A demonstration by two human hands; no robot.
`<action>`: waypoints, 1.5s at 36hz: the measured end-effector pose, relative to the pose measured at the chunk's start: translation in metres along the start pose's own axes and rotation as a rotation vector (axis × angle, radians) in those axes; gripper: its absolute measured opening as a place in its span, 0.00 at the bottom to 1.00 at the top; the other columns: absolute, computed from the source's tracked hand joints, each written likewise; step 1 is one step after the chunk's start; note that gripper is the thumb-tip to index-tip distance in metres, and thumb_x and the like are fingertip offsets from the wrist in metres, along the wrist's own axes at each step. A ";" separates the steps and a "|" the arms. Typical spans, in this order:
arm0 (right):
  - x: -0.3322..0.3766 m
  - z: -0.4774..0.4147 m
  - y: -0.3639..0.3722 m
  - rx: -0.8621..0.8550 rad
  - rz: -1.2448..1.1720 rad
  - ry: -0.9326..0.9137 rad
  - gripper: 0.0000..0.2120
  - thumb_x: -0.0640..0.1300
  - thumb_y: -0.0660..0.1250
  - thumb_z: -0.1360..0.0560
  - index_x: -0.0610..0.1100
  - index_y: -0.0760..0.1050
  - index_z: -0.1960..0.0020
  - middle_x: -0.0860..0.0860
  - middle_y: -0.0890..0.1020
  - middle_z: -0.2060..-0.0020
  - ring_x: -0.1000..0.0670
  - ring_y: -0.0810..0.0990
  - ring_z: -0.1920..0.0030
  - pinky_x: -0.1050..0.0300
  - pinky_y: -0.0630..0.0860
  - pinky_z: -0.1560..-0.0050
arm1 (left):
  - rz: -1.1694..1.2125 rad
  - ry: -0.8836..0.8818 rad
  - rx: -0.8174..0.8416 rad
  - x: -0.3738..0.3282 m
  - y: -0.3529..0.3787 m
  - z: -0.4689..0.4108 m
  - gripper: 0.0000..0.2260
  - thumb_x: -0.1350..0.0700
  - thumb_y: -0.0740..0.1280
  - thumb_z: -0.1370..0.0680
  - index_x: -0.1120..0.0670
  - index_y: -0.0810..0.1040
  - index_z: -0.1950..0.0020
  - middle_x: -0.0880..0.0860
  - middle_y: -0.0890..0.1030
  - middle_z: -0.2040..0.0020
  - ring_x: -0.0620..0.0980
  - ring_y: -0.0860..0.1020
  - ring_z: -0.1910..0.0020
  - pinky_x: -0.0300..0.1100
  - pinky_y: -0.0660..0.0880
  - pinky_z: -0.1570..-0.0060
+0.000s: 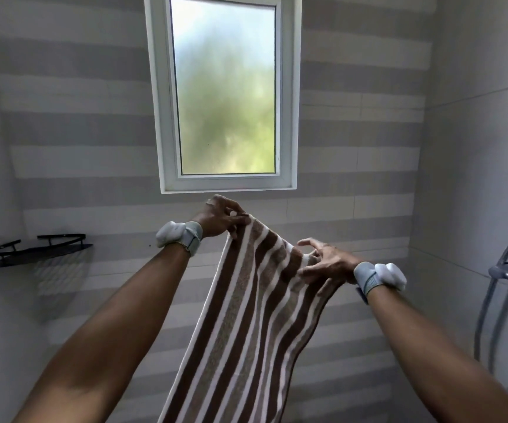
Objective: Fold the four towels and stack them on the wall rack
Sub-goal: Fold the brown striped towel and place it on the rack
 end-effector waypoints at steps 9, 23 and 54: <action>0.002 -0.005 0.003 -0.061 0.061 0.074 0.07 0.36 0.66 0.26 0.45 0.70 0.53 0.49 0.81 0.61 0.45 0.83 0.59 0.50 0.81 0.57 | -0.040 0.038 0.021 -0.010 0.003 0.003 0.05 0.51 0.74 0.26 0.52 0.85 0.55 0.54 0.83 0.62 0.48 0.80 0.65 0.36 0.72 0.70; 0.042 -0.004 0.006 -0.101 -0.076 -0.114 0.02 0.41 0.70 0.25 0.42 0.79 0.53 0.47 0.83 0.62 0.48 0.83 0.64 0.38 0.81 0.57 | 0.045 0.062 0.139 -0.028 0.025 0.009 0.08 0.53 0.75 0.26 0.58 0.83 0.54 0.52 0.83 0.65 0.44 0.77 0.72 0.35 0.72 0.73; 0.120 0.027 -0.099 -0.531 0.052 -0.319 0.03 0.41 0.61 0.21 0.42 0.71 0.53 0.50 0.79 0.65 0.57 0.79 0.71 0.58 0.76 0.68 | 0.537 0.022 0.154 -0.029 0.081 0.027 0.15 0.61 0.76 0.28 0.63 0.79 0.43 0.61 0.84 0.48 0.55 0.83 0.50 0.49 0.80 0.46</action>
Point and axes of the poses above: each hand's wrist, its own z-axis away from the middle knuckle, its own y-axis out of the palm, x = y × z, the point moved 9 cm from there along -z, towards the middle knuckle
